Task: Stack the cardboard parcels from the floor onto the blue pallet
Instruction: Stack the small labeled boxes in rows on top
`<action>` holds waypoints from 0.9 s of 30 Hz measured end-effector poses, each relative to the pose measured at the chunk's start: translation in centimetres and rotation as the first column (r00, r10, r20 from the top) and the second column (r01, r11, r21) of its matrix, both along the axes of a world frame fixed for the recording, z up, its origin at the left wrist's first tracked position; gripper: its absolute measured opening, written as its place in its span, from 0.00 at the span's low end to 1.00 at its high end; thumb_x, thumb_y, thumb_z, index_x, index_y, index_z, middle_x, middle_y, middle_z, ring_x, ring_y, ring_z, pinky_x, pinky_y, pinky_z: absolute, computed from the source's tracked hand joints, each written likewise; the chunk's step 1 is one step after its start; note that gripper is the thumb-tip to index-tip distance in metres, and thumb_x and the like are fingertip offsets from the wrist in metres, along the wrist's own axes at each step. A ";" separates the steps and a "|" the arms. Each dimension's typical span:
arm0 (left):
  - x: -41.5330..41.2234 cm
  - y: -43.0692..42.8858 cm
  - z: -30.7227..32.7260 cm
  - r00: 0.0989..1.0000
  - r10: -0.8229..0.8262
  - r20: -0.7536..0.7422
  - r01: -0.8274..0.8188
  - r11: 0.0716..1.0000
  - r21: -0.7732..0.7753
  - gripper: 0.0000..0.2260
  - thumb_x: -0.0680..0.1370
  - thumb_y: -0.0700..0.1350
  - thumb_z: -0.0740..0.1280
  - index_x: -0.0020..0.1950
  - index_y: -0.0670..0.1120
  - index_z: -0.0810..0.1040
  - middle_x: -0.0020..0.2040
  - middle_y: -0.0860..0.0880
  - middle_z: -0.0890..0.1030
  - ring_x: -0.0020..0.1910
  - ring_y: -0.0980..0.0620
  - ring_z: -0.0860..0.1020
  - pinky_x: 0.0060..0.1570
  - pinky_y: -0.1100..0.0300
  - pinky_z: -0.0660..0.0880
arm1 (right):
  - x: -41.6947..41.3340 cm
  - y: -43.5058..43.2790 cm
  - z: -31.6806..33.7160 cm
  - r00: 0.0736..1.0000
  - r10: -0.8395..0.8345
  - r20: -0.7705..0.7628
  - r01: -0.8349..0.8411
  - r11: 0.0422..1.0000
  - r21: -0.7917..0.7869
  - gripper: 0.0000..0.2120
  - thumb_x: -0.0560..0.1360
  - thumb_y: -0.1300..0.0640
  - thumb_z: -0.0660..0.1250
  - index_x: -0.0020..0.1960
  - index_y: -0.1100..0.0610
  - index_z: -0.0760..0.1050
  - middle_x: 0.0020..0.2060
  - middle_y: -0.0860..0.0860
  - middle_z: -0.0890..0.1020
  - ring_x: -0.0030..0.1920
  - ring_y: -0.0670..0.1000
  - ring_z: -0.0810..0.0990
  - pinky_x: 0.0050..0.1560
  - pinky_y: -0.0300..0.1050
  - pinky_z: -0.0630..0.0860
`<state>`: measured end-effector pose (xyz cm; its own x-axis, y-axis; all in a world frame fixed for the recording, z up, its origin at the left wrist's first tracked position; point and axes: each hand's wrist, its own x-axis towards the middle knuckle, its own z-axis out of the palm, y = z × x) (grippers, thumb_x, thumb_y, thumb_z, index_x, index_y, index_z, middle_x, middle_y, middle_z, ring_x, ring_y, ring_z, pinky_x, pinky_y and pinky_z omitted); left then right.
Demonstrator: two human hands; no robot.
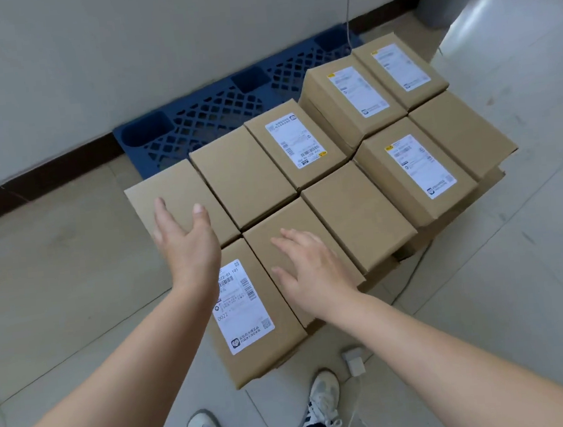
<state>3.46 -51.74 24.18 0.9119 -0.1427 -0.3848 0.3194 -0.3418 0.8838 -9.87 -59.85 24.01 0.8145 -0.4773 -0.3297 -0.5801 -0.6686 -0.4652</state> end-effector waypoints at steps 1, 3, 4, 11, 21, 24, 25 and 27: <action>-0.1 -0.6 0.4 1.000 0.018 -0.003 -0.018 1.000 -0.008 0.27 0.80 0.51 0.59 0.77 0.56 0.53 0.76 0.51 0.57 0.75 0.54 0.58 0.73 0.51 0.58 | 0.1 -0.7 0.4 1.000 0.009 0.015 -0.009 1.000 0.007 0.22 0.78 0.52 0.61 0.72 0.52 0.64 0.73 0.50 0.64 0.73 0.50 0.58 0.72 0.45 0.56; -0.5 -1.7 1.1 0.999 0.048 -0.015 -0.049 0.999 -0.018 0.27 0.80 0.52 0.59 0.77 0.57 0.53 0.75 0.52 0.60 0.73 0.54 0.62 0.70 0.54 0.60 | 0.2 -2.2 1.4 0.999 0.013 0.051 -0.014 1.000 0.018 0.22 0.78 0.52 0.61 0.71 0.54 0.66 0.71 0.51 0.66 0.71 0.51 0.61 0.71 0.44 0.58; -0.7 -2.2 1.5 0.998 0.058 -0.018 -0.058 0.998 -0.022 0.26 0.80 0.53 0.59 0.77 0.57 0.53 0.75 0.52 0.61 0.72 0.54 0.63 0.68 0.54 0.61 | 0.3 -3.0 1.9 0.997 0.009 0.071 -0.010 1.000 0.022 0.22 0.78 0.52 0.61 0.70 0.54 0.66 0.70 0.51 0.67 0.70 0.52 0.62 0.70 0.44 0.59; -1.0 -6.0 2.4 0.996 0.072 -0.048 -0.074 0.996 -0.042 0.25 0.81 0.53 0.59 0.76 0.55 0.56 0.74 0.53 0.64 0.70 0.53 0.65 0.65 0.58 0.60 | 0.7 -7.8 3.4 0.990 -0.056 0.126 0.048 0.997 0.066 0.20 0.78 0.52 0.61 0.68 0.54 0.69 0.67 0.51 0.70 0.67 0.53 0.66 0.66 0.45 0.63; 1.8 -10.0 2.2 0.997 0.045 -0.064 -0.053 0.991 -0.120 0.23 0.81 0.52 0.58 0.76 0.52 0.58 0.64 0.54 0.72 0.67 0.54 0.69 0.70 0.53 0.64 | 2.5 -11.1 2.0 0.984 -0.145 0.106 0.135 0.986 0.098 0.19 0.77 0.51 0.62 0.67 0.54 0.71 0.65 0.49 0.72 0.66 0.51 0.67 0.65 0.46 0.65; 2.2 -10.8 2.0 0.997 0.045 -0.057 -0.051 0.993 -0.108 0.22 0.81 0.51 0.58 0.75 0.52 0.60 0.70 0.47 0.71 0.67 0.55 0.69 0.70 0.51 0.66 | 2.9 -11.6 2.1 0.979 -0.169 0.116 0.157 0.982 0.108 0.18 0.77 0.51 0.62 0.66 0.54 0.72 0.64 0.49 0.74 0.65 0.52 0.69 0.64 0.46 0.66; 2.2 -11.1 1.9 0.997 0.047 -0.060 -0.054 0.992 -0.111 0.22 0.81 0.51 0.58 0.75 0.52 0.60 0.70 0.46 0.70 0.67 0.54 0.69 0.70 0.51 0.66 | 3.0 -11.8 2.1 0.977 -0.173 0.122 0.159 0.981 0.112 0.18 0.77 0.51 0.62 0.66 0.54 0.72 0.64 0.49 0.74 0.65 0.52 0.69 0.64 0.47 0.66; 2.2 -11.6 1.7 0.996 0.052 -0.068 -0.060 0.991 -0.121 0.21 0.81 0.51 0.58 0.75 0.52 0.61 0.67 0.48 0.71 0.65 0.55 0.70 0.69 0.51 0.66 | 3.2 -12.1 2.1 0.975 -0.179 0.131 0.163 0.979 0.121 0.18 0.77 0.51 0.63 0.66 0.53 0.72 0.63 0.49 0.74 0.64 0.51 0.70 0.64 0.46 0.67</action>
<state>5.68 -63.35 25.89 0.8934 -0.1419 -0.4262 0.3931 -0.2123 0.8947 -6.63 -71.99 26.10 0.7658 -0.5813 -0.2752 -0.6049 -0.5056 -0.6152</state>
